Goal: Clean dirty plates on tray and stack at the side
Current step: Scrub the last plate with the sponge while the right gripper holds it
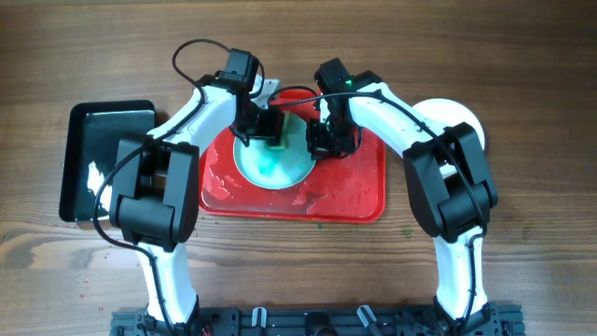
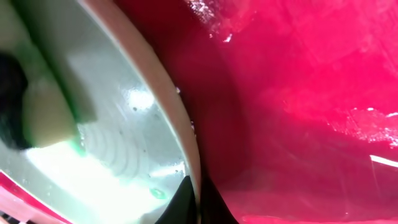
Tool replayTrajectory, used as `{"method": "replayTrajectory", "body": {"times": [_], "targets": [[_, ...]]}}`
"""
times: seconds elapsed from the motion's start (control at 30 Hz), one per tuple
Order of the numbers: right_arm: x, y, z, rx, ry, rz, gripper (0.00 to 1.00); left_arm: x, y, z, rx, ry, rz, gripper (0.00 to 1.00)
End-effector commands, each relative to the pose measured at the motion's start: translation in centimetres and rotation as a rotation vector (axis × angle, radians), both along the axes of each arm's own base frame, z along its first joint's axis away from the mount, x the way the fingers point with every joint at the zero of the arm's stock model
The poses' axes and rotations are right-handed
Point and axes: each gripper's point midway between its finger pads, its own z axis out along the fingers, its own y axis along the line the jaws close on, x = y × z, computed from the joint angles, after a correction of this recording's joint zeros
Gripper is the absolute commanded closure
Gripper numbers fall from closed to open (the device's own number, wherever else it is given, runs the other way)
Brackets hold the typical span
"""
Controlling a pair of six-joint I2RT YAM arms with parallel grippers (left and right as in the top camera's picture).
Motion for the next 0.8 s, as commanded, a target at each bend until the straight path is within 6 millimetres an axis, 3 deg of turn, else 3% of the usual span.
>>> {"method": "replayTrajectory", "body": {"times": [0.0,0.07,0.1,0.13,0.23,0.27,0.33,0.43,0.5,0.57,0.63,0.7,0.77], "targets": [[-0.6,0.8,-0.8,0.008,0.018,0.031,0.96,4.2,3.2,-1.3,0.186,-0.142,0.173,0.96],[-0.3,0.9,-0.8,0.011,0.005,0.03,0.96,4.9,7.1,-1.3,0.364,-0.174,0.365,0.96],[0.1,0.9,-0.9,0.004,-0.008,0.008,0.96,4.5,9.9,-1.2,0.491,-0.177,0.503,0.96],[0.4,1.0,-0.9,0.005,-0.019,0.004,0.96,4.0,11.2,-1.0,0.548,-0.176,0.567,0.96],[1.1,1.1,-1.3,0.005,-0.04,-0.037,0.96,1.7,11.9,-1.5,0.605,-0.086,0.558,0.96],[1.4,1.2,-1.3,0.007,-0.053,-0.037,0.96,0.2,11.2,-2.1,0.577,-0.012,0.512,0.96],[1.6,1.3,-1.2,0.014,-0.064,-0.037,0.95,-3.2,7.0,-3.0,0.383,0.165,0.251,0.96],[1.6,1.3,-1.2,0.014,-0.064,-0.038,0.96,-8.4,1.4,-1.4,0.047,0.315,-0.153,0.96],[1.6,1.3,-1.2,0.014,-0.064,-0.037,0.96,-10.7,-0.3,0.1,-0.097,0.352,-0.306,0.96],[1.6,1.3,-1.2,0.014,-0.064,-0.037,0.96,-10.2,-0.4,0.0,-0.099,0.327,-0.307,0.96],[1.6,1.3,-1.2,0.014,-0.064,-0.037,0.96,-8.1,-0.9,-0.3,-0.102,0.249,-0.276,0.96],[1.6,1.3,-1.2,0.014,-0.064,-0.037,0.96,-3.2,-0.6,-1.2,-0.031,0.105,-0.119,0.96],[1.6,1.3,-1.3,0.013,-0.062,-0.036,0.96,1.7,2.1,-1.7,0.13,-0.038,0.119,0.96]]}}
